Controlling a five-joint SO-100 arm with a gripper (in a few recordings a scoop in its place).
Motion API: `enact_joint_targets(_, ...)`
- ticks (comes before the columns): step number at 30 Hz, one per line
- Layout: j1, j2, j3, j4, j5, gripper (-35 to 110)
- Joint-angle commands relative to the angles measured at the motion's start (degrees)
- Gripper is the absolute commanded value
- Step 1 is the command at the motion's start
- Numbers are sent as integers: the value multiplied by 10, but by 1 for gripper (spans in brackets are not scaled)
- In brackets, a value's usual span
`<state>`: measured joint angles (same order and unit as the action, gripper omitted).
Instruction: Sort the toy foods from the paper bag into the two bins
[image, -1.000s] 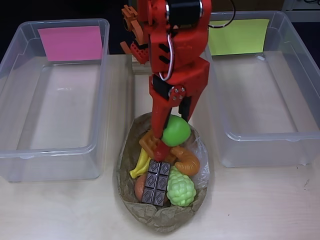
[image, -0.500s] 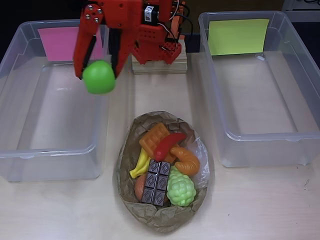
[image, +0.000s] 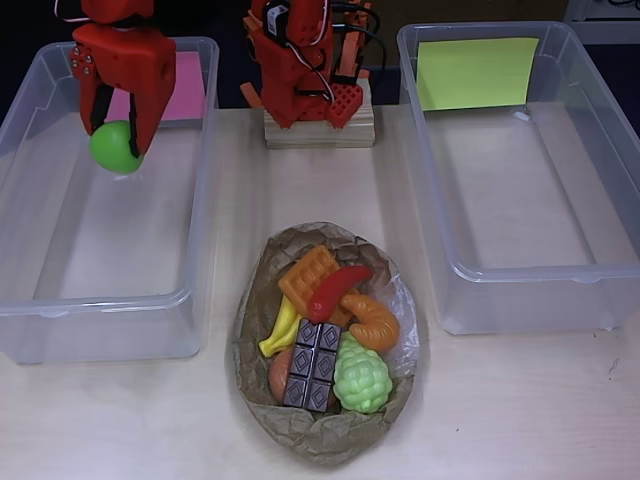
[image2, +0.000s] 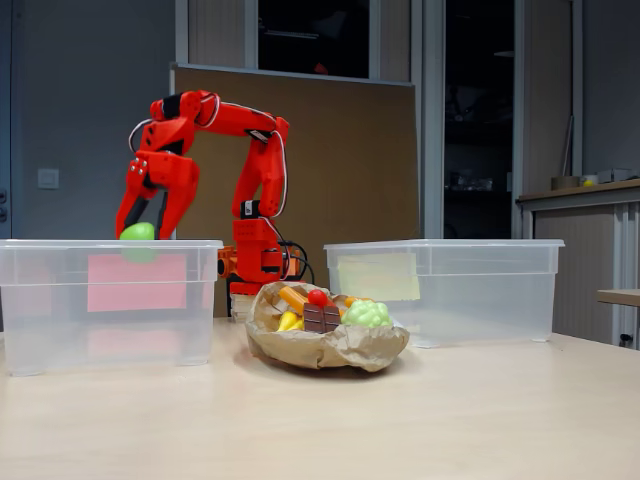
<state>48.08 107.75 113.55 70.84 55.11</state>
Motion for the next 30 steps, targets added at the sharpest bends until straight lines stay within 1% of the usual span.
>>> enact_joint_targets(1, 41, -41, 17, -28, 12, 19)
enact_joint_targets(9, 53, -246, -47, -111, 47, 20)
enact_joint_targets(14, 47, -323, -105, -117, 31, 24)
enact_joint_targets(24, 32, -302, -97, -83, 6, 40)
enact_joint_targets(30, 19, -238, -89, -37, -17, 43)
